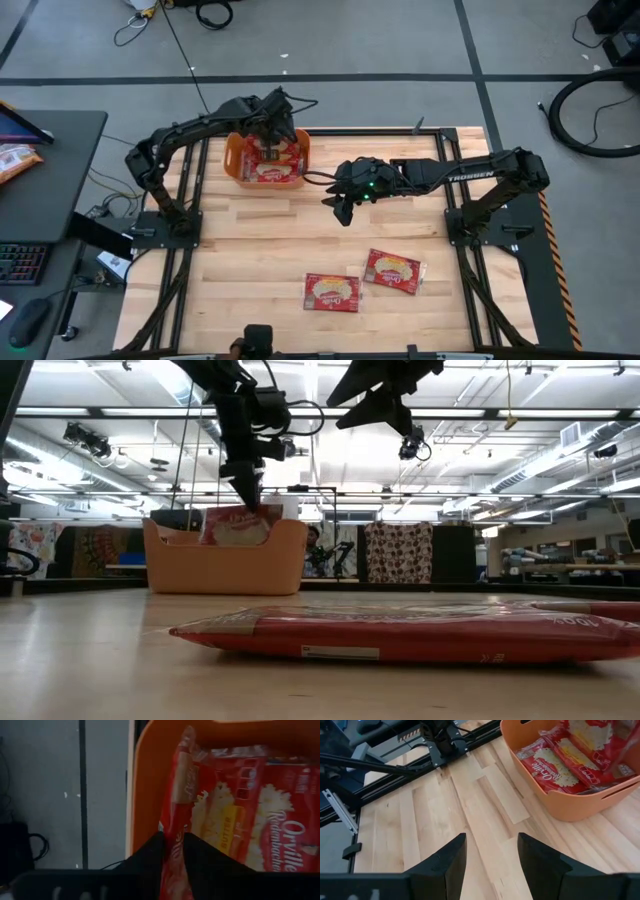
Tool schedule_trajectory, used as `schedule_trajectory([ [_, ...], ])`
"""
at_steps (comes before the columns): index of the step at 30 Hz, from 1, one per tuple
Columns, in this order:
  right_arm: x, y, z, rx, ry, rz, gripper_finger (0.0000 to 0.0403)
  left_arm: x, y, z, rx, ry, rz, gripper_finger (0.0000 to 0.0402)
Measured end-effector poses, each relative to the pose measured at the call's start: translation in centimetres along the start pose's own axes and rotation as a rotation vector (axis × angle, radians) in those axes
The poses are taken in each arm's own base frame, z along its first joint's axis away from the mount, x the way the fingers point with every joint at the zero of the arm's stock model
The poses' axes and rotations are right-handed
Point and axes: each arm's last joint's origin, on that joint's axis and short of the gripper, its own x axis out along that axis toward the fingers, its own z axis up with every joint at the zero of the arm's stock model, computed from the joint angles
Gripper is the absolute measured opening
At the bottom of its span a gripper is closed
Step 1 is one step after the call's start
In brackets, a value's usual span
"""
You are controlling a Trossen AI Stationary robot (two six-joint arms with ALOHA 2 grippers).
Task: Sort popcorn bags into baskets
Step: Put the red popcorn bag into the orange bin
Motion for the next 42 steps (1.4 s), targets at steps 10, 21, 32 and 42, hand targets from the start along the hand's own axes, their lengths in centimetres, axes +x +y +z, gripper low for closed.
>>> schedule_trajectory([
  [10,0.0,0.1,0.0,-0.004,0.001,0.003,0.0181,-0.2,-1.3,-0.5,-0.068,-0.013,-0.236,0.0122],
  [21,-0.1,-0.1,-1.1,-0.003,0.137,0.039,0.0181,-2.2,-4.1,-0.2,-0.244,-0.062,-0.609,0.0123],
  [32,-1.8,1.1,-7.0,-0.059,0.673,0.092,0.0181,-4.4,-9.3,2.0,-0.144,-0.068,-0.811,0.0123],
  [42,-1.6,2.6,-13.1,-0.037,0.828,0.092,0.0181,-6.4,-12.5,1.0,-0.120,-0.199,-0.735,0.0123],
])
